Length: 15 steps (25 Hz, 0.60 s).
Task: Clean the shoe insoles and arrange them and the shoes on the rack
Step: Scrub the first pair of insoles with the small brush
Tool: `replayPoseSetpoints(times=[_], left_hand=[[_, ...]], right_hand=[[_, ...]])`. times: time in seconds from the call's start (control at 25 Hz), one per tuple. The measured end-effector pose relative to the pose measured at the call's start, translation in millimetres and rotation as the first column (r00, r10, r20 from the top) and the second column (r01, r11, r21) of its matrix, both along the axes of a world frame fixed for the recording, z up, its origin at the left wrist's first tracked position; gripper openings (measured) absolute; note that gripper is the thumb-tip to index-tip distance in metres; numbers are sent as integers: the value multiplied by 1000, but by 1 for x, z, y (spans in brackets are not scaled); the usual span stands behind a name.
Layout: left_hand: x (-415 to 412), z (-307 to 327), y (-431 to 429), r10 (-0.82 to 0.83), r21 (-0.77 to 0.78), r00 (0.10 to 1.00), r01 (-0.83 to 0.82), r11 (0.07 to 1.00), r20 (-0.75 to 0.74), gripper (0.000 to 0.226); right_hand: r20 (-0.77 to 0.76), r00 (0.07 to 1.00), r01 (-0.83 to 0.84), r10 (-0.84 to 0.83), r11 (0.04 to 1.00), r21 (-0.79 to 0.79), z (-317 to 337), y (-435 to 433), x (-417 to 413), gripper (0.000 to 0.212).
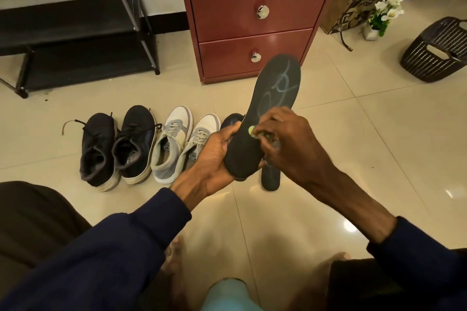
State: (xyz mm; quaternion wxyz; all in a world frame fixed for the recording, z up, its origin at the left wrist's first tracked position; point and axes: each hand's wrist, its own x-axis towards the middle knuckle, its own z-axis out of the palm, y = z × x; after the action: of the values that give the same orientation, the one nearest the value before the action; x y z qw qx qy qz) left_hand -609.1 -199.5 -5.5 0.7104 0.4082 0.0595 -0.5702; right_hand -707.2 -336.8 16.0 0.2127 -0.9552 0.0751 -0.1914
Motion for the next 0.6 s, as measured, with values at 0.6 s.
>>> replayPoseSetpoints(times=[0.6], left_hand=[[3, -7, 2, -7, 61, 1000, 6, 998, 11, 33]], right_hand=[[-201, 904, -359, 378, 925, 125, 6, 35, -15, 17]])
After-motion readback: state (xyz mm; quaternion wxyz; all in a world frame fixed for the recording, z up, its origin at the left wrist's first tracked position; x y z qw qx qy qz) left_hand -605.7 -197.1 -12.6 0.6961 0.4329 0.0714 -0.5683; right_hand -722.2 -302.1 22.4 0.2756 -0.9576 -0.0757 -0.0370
